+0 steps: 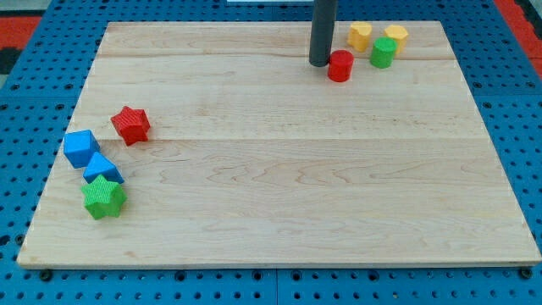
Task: Move your arm towards the bottom center of the board
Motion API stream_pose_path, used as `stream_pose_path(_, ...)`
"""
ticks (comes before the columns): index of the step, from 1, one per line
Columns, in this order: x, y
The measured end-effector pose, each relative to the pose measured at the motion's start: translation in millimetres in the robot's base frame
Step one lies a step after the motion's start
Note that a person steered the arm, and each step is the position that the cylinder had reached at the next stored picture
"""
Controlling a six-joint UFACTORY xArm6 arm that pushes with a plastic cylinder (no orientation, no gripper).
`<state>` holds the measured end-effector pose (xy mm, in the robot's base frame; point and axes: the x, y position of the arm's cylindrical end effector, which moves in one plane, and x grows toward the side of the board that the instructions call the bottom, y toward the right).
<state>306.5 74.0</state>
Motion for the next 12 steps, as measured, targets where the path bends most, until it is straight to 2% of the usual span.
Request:
stream_pose_path(1, 21.0, 4.6)
stream_pose_path(3, -12.1, 53.6)
stream_pose_path(4, 18.4, 53.4)
stream_pose_path(6, 40.1, 53.0)
stream_pose_path(8, 128.7, 33.7)
stream_pose_path(9, 157.7, 19.9)
stream_pose_path(11, 171.1, 13.2)
stream_pose_path(12, 203.5, 6.9)
